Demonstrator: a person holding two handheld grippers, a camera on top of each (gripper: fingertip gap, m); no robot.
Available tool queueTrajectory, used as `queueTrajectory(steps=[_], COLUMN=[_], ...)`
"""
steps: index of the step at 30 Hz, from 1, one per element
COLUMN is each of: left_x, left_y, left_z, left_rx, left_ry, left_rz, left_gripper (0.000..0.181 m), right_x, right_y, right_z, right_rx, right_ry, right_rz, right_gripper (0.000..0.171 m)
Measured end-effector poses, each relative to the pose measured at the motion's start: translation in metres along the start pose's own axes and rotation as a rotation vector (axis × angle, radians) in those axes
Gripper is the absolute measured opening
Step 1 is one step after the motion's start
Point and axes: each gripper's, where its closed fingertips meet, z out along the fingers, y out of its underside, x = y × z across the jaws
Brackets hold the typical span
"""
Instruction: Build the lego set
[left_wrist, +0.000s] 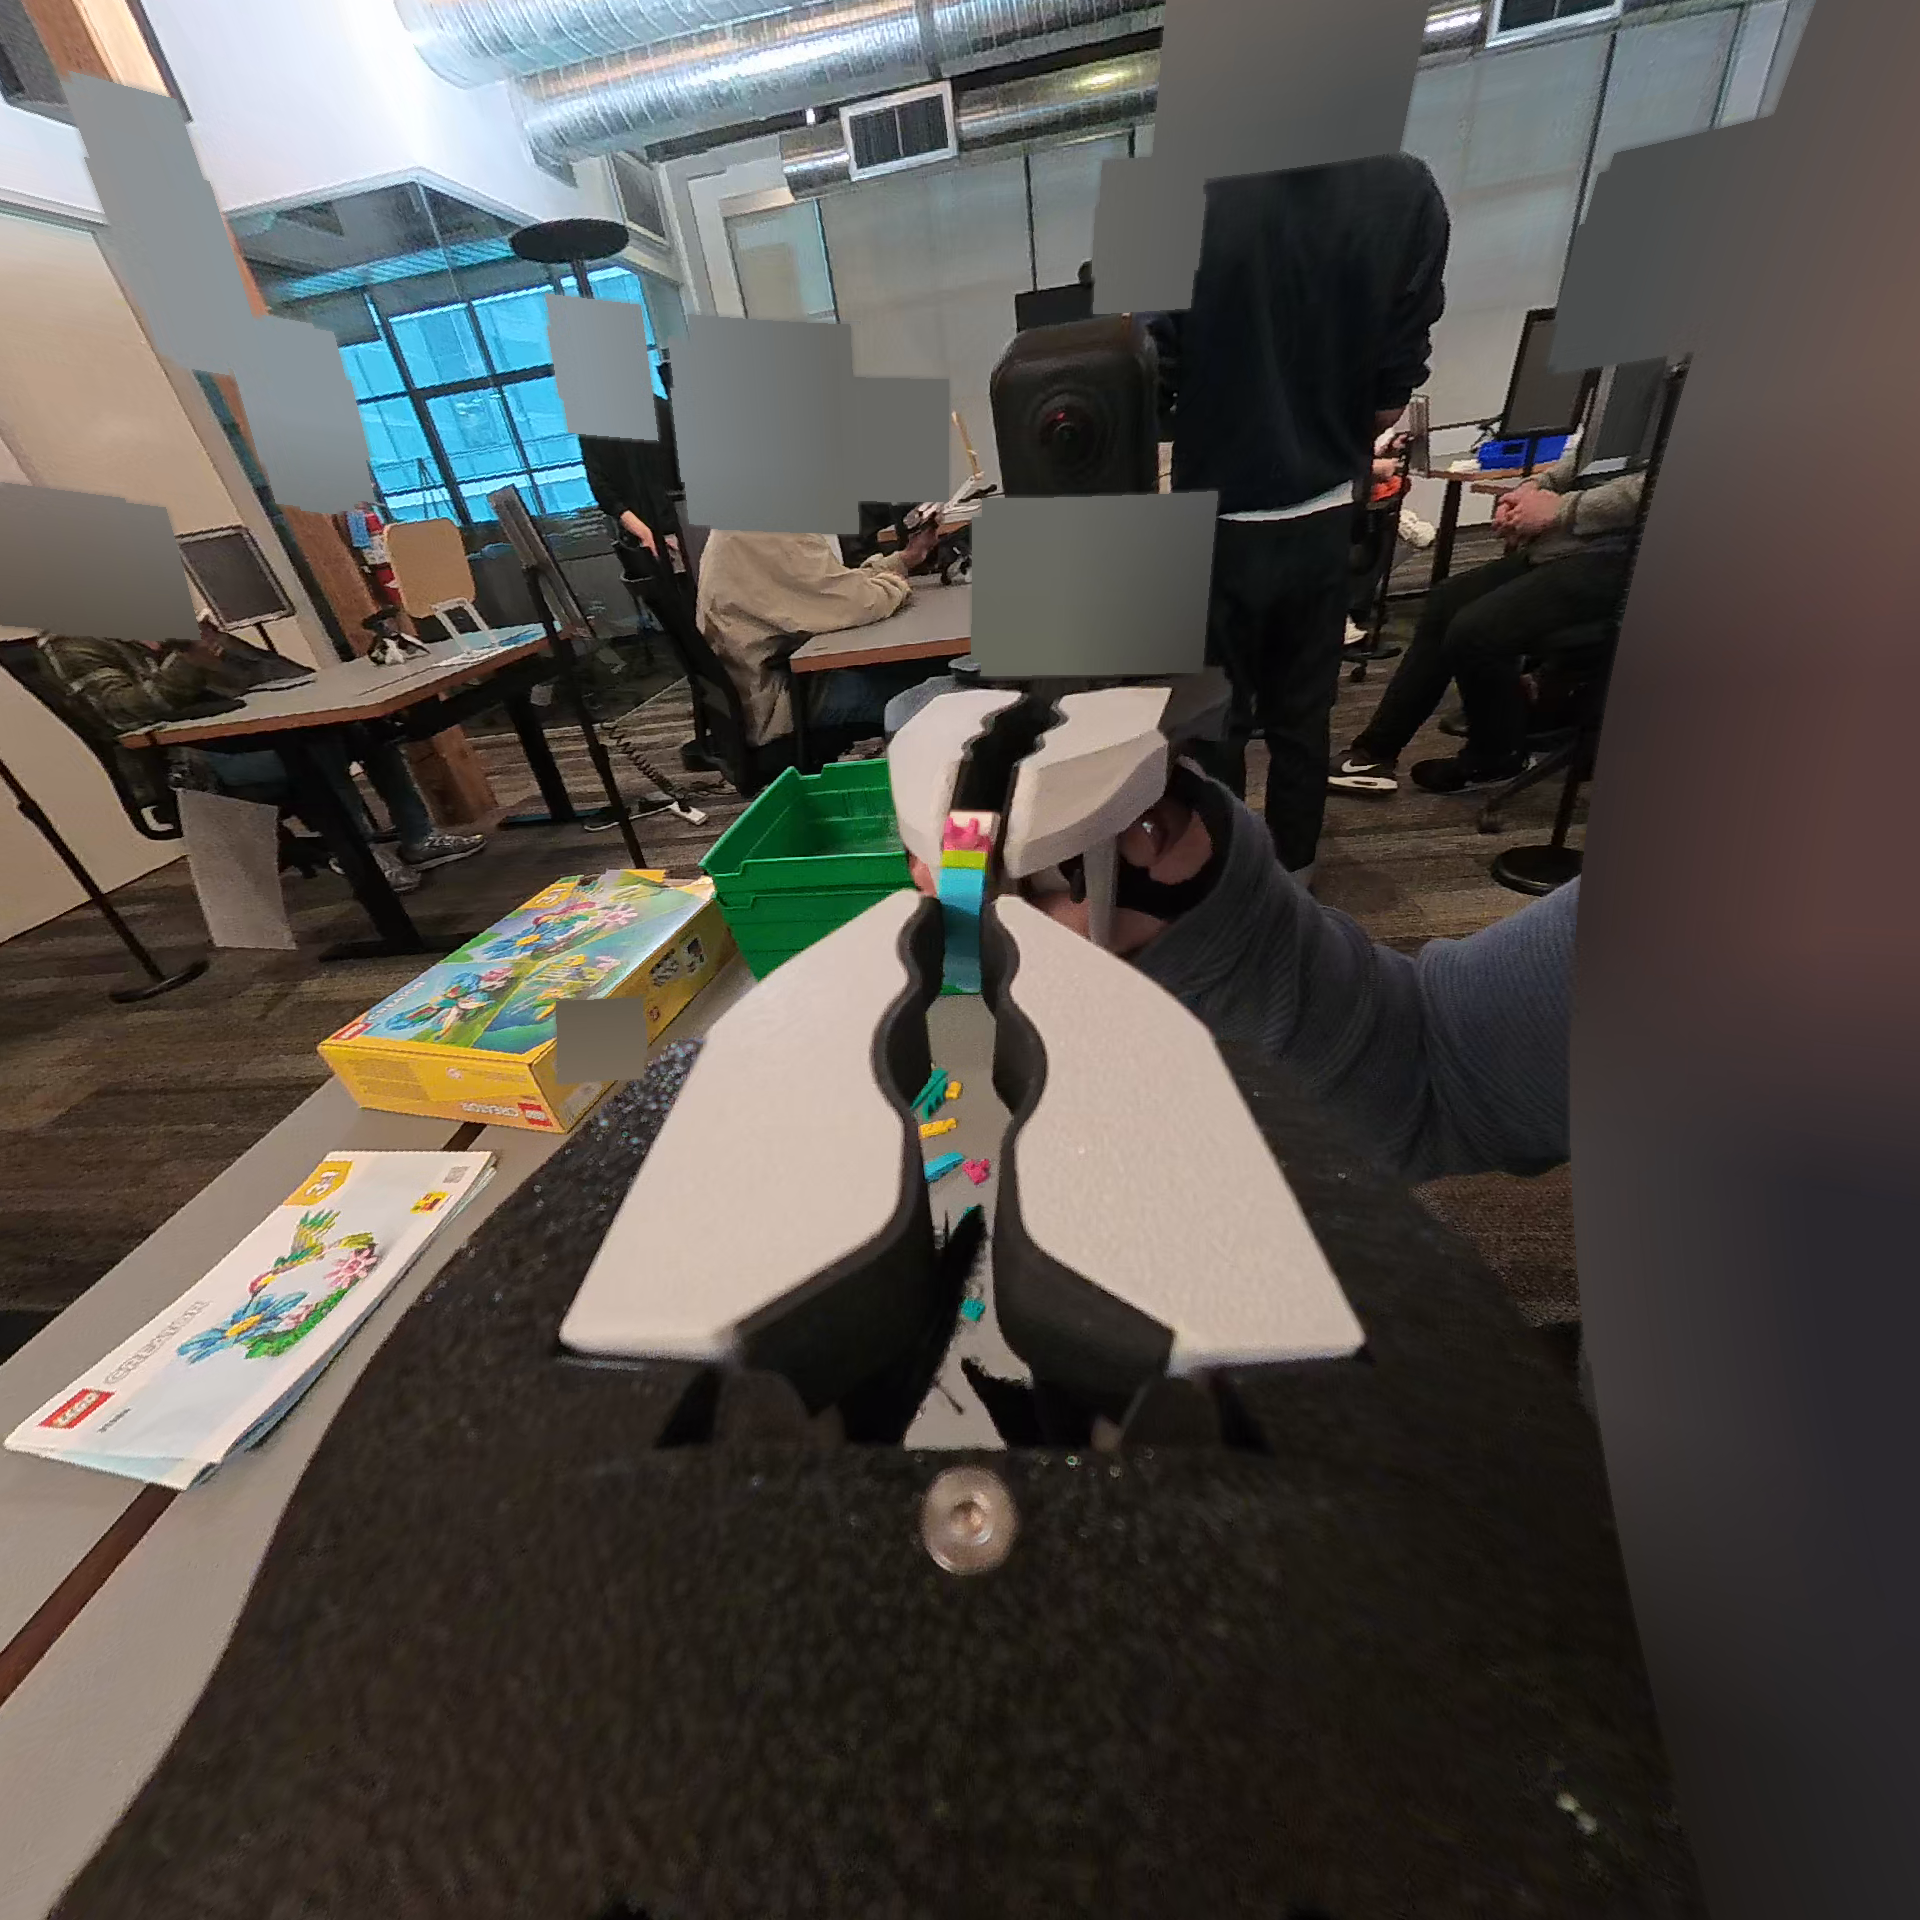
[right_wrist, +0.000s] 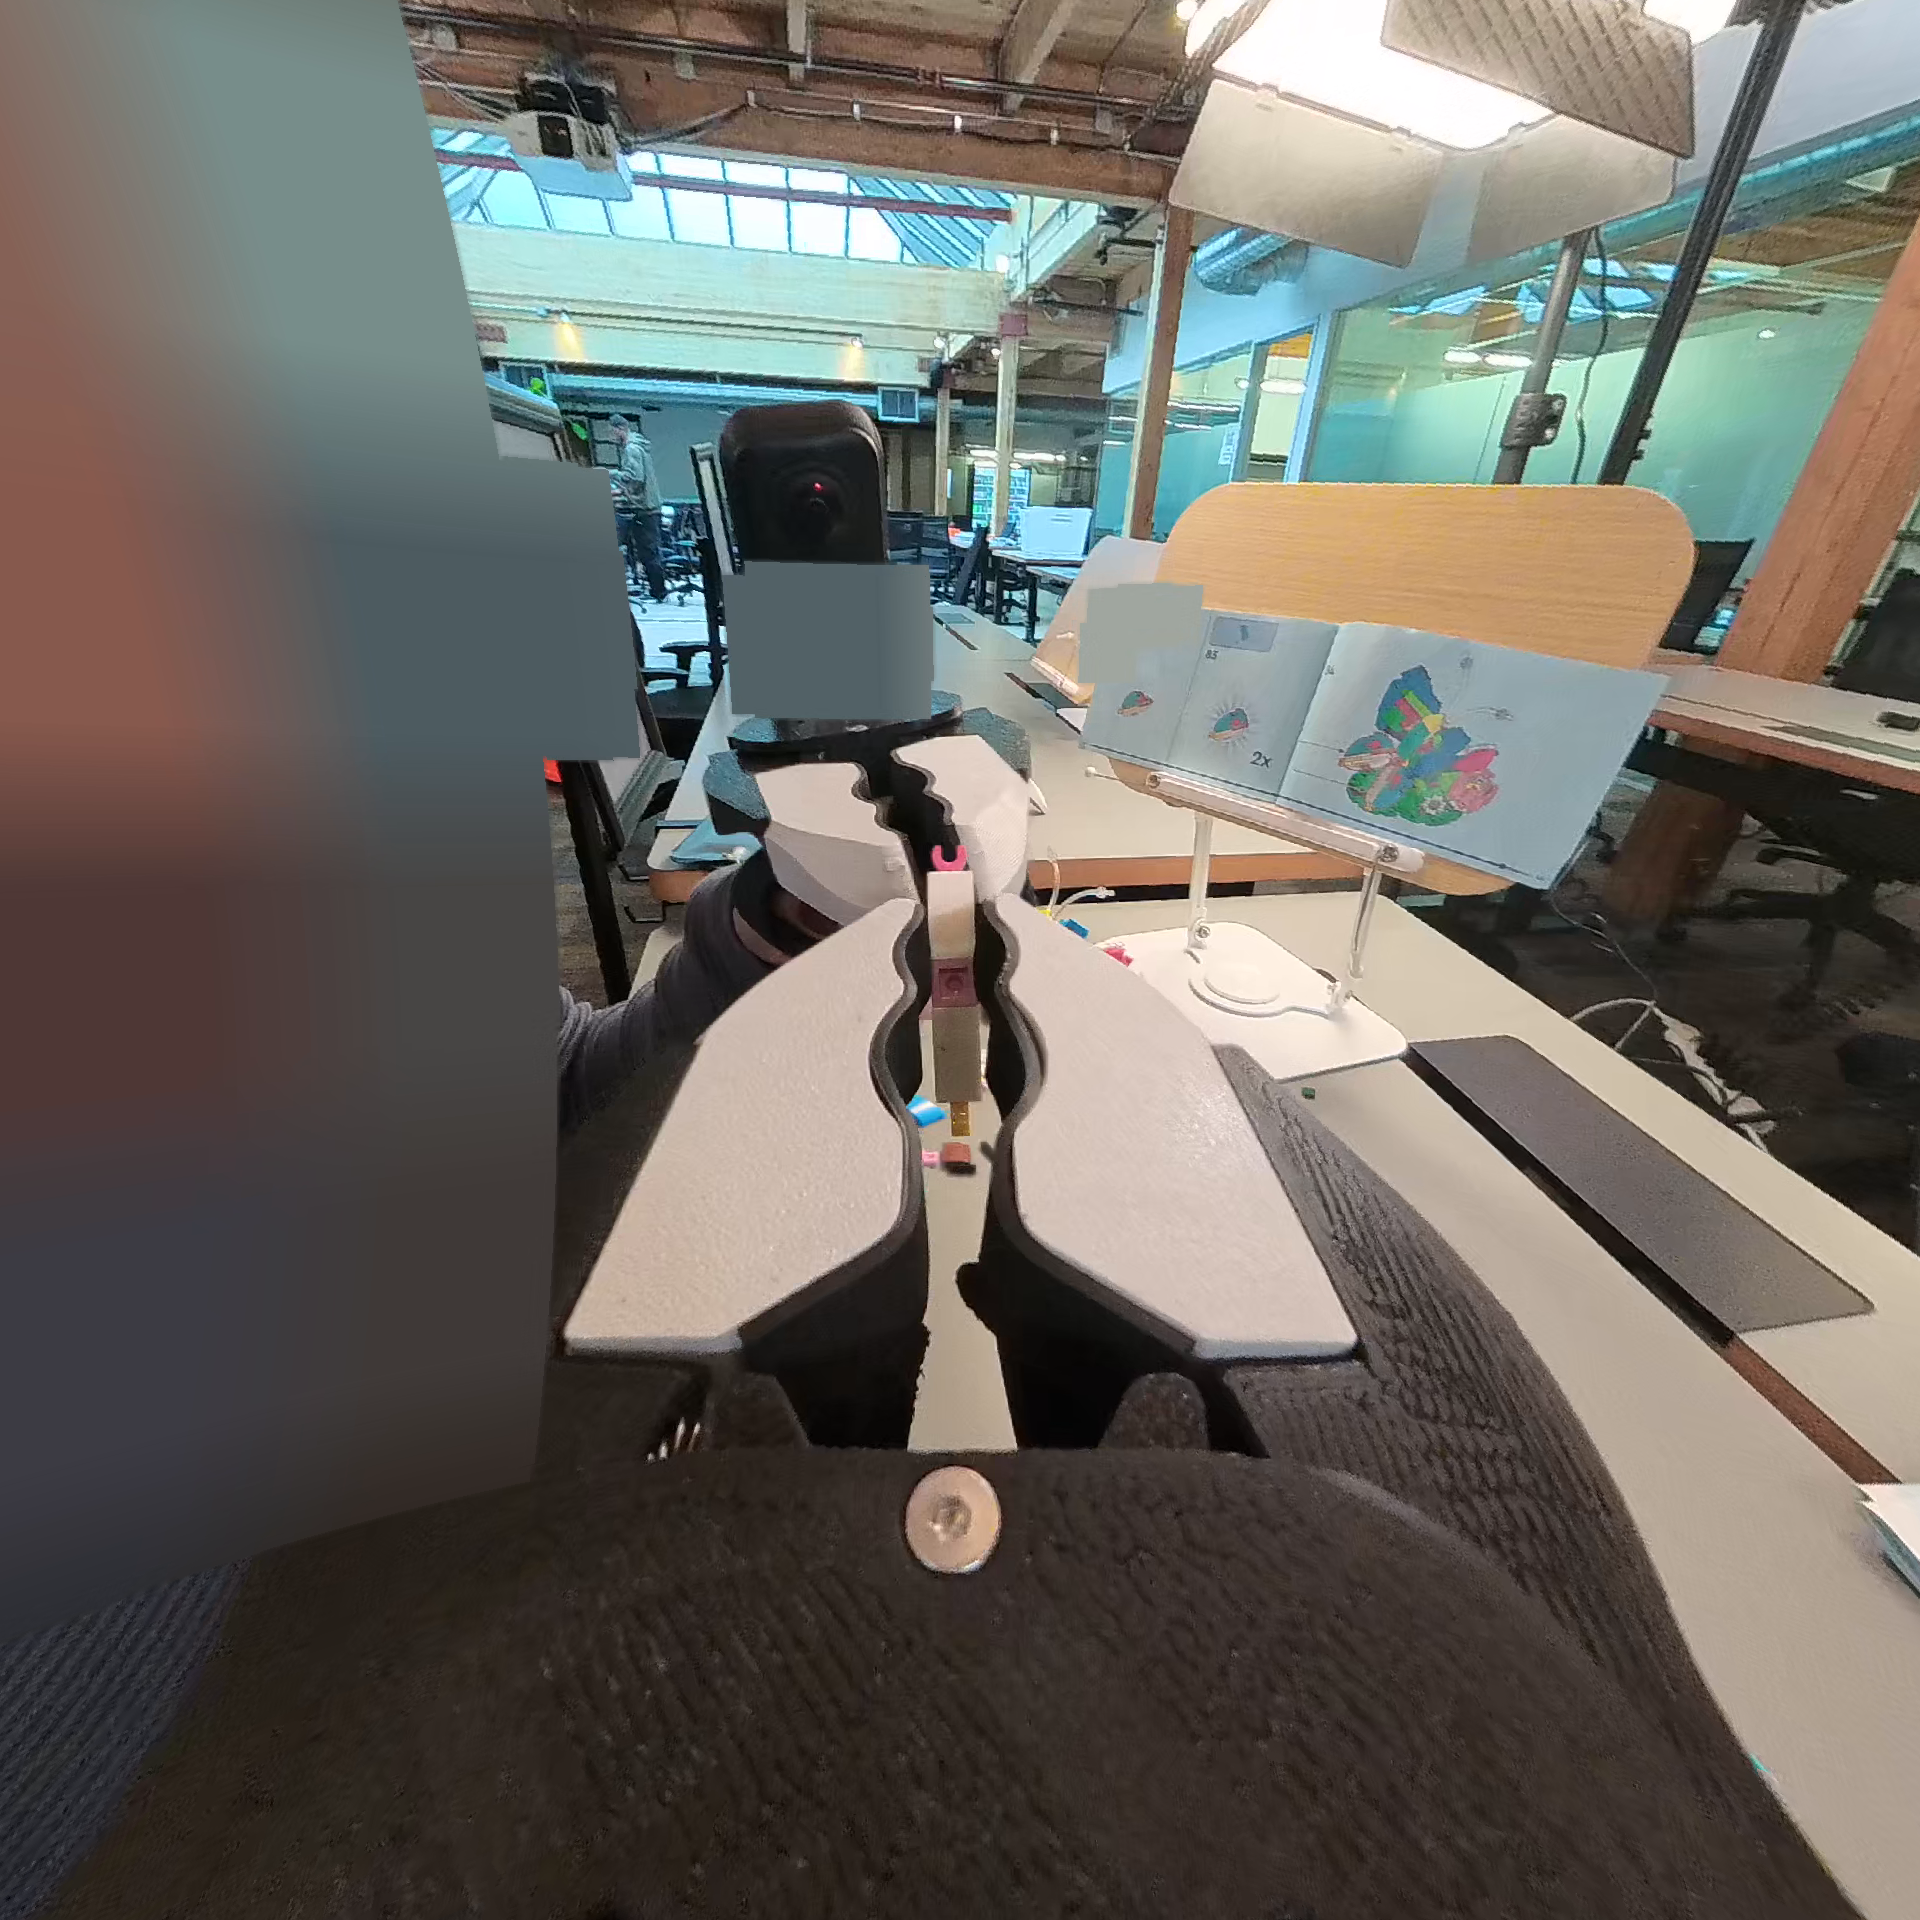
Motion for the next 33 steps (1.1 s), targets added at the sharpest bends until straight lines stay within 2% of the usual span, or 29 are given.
queueTrajectory(steps=[5, 8, 9, 11, 12, 14, 18, 25, 28, 31, 33], left_x=[-0.007, -0.012, -0.013, -0.017, -0.019, -0.017, -0.019, -0.014, -0.012, -0.023, -0.027], left_y=[0.001, -0.01, -0.015, -0.015, -0.014, -0.013, -0.019, -0.025, -0.018, 0.01, 0.022], left_z=[0.001, -0.001, -0.002, 0.0, 0.001, 0.001, -0.004, -0.006, -0.006, -0.01, -0.018], left_rx=[0.017, 0.104, 0.145, 0.15, 0.144, 0.154, 0.227, 0.305, 0.207, -0.021, -0.118], left_ry=[-0.029, -0.076, -0.09, -0.102, -0.096, -0.052, -0.043, -0.006, 0.067, 0.032, 0.032], left_rz=[0.023, 0.065, 0.06, 0.02, -0.008, -0.052, -0.05, -0.015, -0.112, -0.199, -0.275], left_gripper=[0.007, 0.008, 0.014, 0.045, 0.054, 0.049, 0.02, 0.01, 0.008, 0.008, 0.008], right_x=[0.005, 0.01, 0.011, 0.014, 0.015, 0.014, 0.012, 0.007, 0.007, 0.009, 0.005], right_y=[0.0, -0.012, -0.017, -0.026, -0.029, -0.034, -0.042, -0.043, -0.037, -0.024, -0.011], right_z=[0.0, 0.002, 0.003, 0.006, 0.008, 0.011, 0.017, 0.02, 0.018, 0.009, 0.004], right_rx=[0.006, 0.112, 0.163, 0.257, 0.288, 0.343, 0.4, 0.426, 0.368, 0.205, 0.04], right_ry=[0.023, 0.058, 0.057, 0.049, 0.037, 0.003, -0.007, -0.05, -0.005, 0.115, 0.169], right_rz=[-0.003, -0.04, -0.024, 0.021, 0.047, 0.094, 0.098, 0.1, -0.088, -0.465, -0.708], right_gripper=[0.007, 0.006, 0.006, 0.006, 0.006, 0.006, 0.006, 0.006, 0.007, 0.033, 0.05])
